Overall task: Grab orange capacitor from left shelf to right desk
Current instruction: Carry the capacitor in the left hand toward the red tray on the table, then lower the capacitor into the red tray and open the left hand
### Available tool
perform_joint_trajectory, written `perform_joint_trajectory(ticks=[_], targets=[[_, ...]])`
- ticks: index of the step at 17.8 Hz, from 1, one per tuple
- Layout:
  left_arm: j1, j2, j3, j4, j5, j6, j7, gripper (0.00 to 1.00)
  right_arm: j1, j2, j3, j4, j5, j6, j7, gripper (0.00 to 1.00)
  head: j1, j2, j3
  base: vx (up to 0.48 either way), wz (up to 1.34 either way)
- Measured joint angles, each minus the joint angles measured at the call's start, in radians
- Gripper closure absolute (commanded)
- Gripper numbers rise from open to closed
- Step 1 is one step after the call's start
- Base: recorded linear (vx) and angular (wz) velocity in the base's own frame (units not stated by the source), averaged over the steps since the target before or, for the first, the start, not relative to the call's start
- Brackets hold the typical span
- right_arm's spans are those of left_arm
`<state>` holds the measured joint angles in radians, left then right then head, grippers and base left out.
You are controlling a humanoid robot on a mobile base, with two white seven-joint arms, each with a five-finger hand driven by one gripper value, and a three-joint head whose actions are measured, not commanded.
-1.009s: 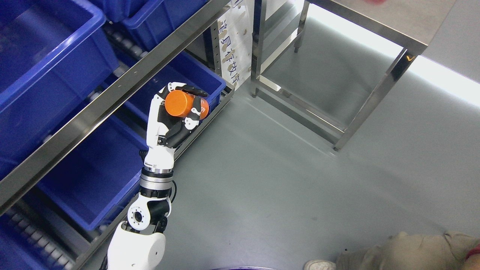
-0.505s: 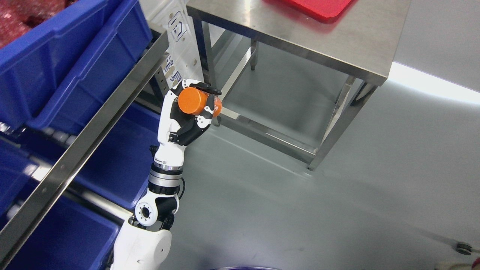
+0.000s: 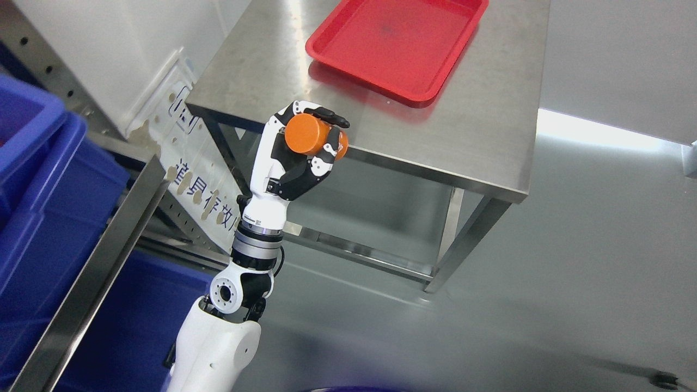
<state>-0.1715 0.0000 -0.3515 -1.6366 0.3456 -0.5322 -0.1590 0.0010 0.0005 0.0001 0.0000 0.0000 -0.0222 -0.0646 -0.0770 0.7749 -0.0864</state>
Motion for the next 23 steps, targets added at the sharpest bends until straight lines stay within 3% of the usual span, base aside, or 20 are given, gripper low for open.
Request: perform_joint_trajectory(ticks=[8, 12, 15, 23], targets=[[-0.187, 0.000, -0.027, 0.002, 0.001, 0.098, 0.003, 0.98, 0.000, 0.000, 0.000, 0.000, 0.000, 0.000, 0.000, 0.00, 0.0000, 0.000, 0.000, 0.329, -0.19], [-0.284, 0.000, -0.044, 0.021, -0.007, 0.346, 0.011, 0.97, -0.001, 0.000, 0.000, 0.000, 0.000, 0.000, 0.000, 0.00, 0.0000, 0.000, 0.000, 0.194, -0.01], [-0.328, 0.000, -0.056, 0.064, -0.057, 0.445, 0.013, 0.96, -0.001, 0.000, 0.000, 0.000, 0.000, 0.000, 0.000, 0.00, 0.0000, 0.000, 0.000, 0.102, 0.06], [-0.382, 0.000, -0.120, 0.230, -0.123, 0.479, 0.026, 0.90, -0.002, 0.000, 0.000, 0.000, 0.000, 0.000, 0.000, 0.00, 0.0000, 0.000, 0.000, 0.017, 0.01]])
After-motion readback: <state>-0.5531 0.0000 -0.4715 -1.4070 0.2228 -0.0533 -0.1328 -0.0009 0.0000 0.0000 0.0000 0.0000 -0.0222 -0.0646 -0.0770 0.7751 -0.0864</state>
